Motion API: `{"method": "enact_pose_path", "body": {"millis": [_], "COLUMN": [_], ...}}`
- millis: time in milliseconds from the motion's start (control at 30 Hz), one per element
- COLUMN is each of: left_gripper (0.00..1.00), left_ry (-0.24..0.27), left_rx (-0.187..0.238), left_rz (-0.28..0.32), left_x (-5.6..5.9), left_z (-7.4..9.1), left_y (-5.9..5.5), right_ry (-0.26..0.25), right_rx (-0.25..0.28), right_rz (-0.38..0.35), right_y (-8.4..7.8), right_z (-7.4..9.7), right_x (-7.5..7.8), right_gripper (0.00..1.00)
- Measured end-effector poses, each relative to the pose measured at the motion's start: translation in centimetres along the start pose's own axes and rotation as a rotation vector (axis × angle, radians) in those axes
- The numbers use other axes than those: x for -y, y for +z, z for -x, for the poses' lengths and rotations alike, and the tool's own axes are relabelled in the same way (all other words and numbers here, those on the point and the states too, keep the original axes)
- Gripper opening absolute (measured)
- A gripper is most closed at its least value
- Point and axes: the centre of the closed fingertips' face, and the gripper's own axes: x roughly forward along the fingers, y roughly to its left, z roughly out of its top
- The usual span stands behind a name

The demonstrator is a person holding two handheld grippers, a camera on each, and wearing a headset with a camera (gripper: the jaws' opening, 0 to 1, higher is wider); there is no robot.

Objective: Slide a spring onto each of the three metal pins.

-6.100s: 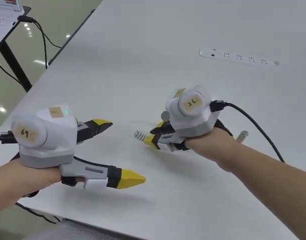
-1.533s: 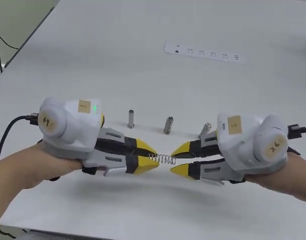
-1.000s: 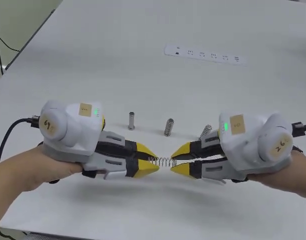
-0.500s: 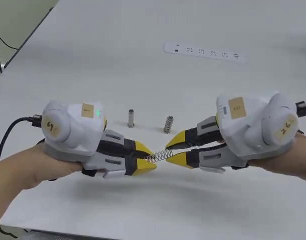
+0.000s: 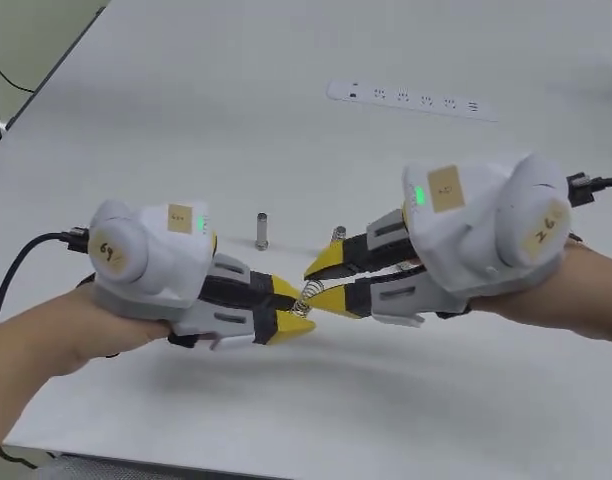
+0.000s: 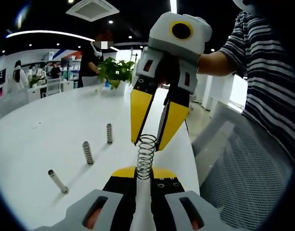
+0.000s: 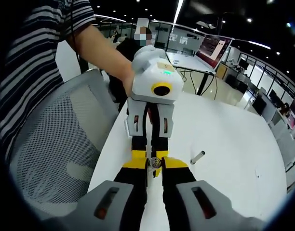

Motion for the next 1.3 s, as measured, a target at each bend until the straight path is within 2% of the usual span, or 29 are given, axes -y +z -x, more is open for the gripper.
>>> {"method": "enact_pose_path", "body": {"millis": [367, 533, 800, 1133, 1167, 1300], "left_gripper": [0.01, 0.02, 0.02, 0.05, 0.07, 0.11], "left_ry": [0.015, 0.022, 0.03, 0.049, 0.051, 0.064], "left_rx": [0.025, 0.009, -0.02, -0.014, -0.011, -0.012], "left_rz": [0.009, 0.005, 0.002, 0.029, 0.046, 0.046], "left_x": [-0.55, -0.66, -0.33, -0.5, -0.48, -0.57], "left_z": [-0.53, -0.62, -0.62, -0.29, -0.23, -0.02], "left_y": [0.79, 0.51, 0.13, 0.2, 0.22, 0.17], "right_ry": [-0.058, -0.074, -0.059, -0.062, -0.063, -0.07], "right_rx": [0.011, -0.006, -0.04, -0.055, -0.055, -0.056], "right_rz": [0.045, 0.078, 0.109, 0.115, 0.115, 0.113], "right_y": [0.43, 0.3, 0.32, 0.27, 0.29, 0.26], "right_z": [-0.12, -0.34, -0.69, -0.44, -0.43, -0.43], "right_x": [0.44, 0.21, -0.08, 0.12, 0.14, 0.27], "right_gripper": [0.08, 0.08, 0.08, 0.08, 0.08, 0.08]}}
